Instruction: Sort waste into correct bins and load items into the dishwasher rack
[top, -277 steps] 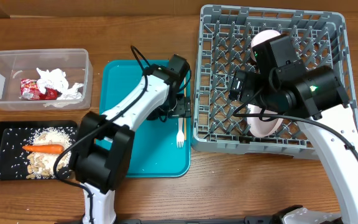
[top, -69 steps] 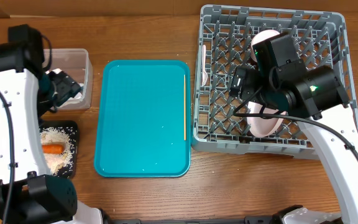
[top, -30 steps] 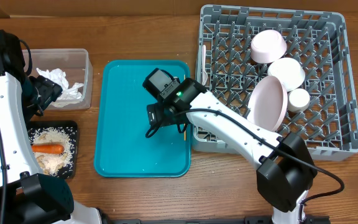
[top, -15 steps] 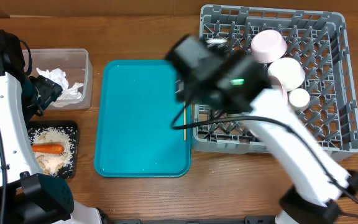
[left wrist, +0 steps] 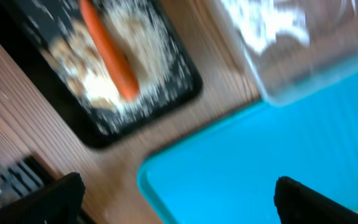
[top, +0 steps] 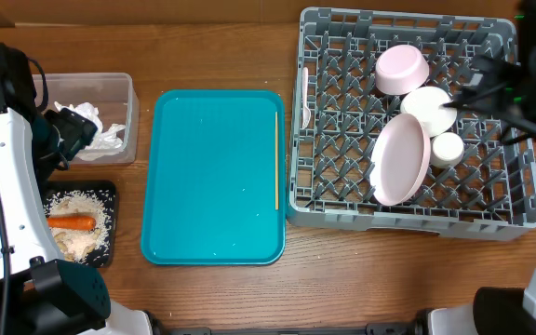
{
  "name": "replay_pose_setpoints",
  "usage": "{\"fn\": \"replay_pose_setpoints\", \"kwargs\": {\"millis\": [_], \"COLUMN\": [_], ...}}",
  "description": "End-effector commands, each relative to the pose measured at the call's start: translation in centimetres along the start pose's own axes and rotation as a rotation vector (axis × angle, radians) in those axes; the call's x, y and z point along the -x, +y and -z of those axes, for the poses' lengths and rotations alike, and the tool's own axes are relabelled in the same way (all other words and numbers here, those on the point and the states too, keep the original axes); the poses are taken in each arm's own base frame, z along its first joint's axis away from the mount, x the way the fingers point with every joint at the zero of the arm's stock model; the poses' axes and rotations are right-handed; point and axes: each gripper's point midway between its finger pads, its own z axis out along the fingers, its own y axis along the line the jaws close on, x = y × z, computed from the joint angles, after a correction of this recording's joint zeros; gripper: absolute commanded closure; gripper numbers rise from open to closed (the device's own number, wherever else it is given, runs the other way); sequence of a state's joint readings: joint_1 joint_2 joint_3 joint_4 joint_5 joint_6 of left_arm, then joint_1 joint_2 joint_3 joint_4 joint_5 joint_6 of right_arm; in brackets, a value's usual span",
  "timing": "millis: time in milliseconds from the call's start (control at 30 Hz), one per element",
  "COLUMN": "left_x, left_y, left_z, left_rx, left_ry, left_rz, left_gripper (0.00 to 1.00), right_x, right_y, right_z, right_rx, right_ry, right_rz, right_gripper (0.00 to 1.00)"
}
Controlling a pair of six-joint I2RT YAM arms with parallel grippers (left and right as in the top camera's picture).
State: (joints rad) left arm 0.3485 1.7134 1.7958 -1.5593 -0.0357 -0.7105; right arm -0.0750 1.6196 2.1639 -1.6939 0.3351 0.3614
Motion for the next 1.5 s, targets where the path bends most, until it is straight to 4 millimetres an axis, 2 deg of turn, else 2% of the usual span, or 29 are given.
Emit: {"fn": "replay_pose_setpoints", "kwargs": {"millis": [0,33,100,300,333,400,600,767,933,1200,1300,1467], "left_x": [-4.2,-5.5,-8.3,-14.8,-16.5,-18.6,-22.8,-23.8,-24.6,-24.6,-24.7,-25.1], "left_y": [-4.6,-6.2,-8.3,-13.4,-14.4,-15.4,-18.4,-19.3,-20.5,-22.9,-22.9,-22.5], "left_z": [0.7,1.1,1.4,0.6,0.1,-1.6,-7.9,-12.4,-15.3,-16.9,-17.5,-19.8], "left_rx": [-0.237,-0.302,-0.318,-0.246,-0.218,-0.135,-0.041,0.025,0.01,-0.063,-0.053,-0.018], "left_ry": [0.201,0.219,0.226,0.112,0.086,0.046,0.085,0.114,0.14,0.1,0.106,0.137], "left_rz": [-0.15,-0.262,-0.418,-0.688,-0.729,-0.748,-0.853,-0.873,-0.946,-1.022,-1.022,-1.039], "left_gripper": [0.0,0.0,0.0,0.0,0.0,0.0,0.0,0.0,0.0,0.0,0.0,0.0], "right_x": [0.0,0.1,0.3,0.3,0.3,0.3,0.3,0.3,0.3,0.3,0.3,0.3], "right_y": [-2.3,-2.4,-3.0,-3.1,-3.1,-3.1,-3.1,-3.1,-3.1,-3.1,-3.1,-3.1], "right_z": [-1.7,-2.0,-2.3,-2.4,-2.4,-2.4,-2.4,-2.4,-2.4,-2.4,-2.4,-2.4], "right_rx": [-0.007,0.007,0.001,0.0,0.0,0.0,0.0,0.0,0.0,0.0,0.0,0.0], "right_ry": [0.057,0.067,0.072,0.072,0.072,0.072,0.072,0.072,0.072,0.072,0.072,0.072], "right_rz": [-0.077,-0.095,-0.116,-0.119,-0.119,-0.119,-0.119,-0.119,-0.119,-0.119,-0.119,-0.119], "right_gripper": [0.0,0.0,0.0,0.0,0.0,0.0,0.0,0.0,0.0,0.0,0.0,0.0]}}
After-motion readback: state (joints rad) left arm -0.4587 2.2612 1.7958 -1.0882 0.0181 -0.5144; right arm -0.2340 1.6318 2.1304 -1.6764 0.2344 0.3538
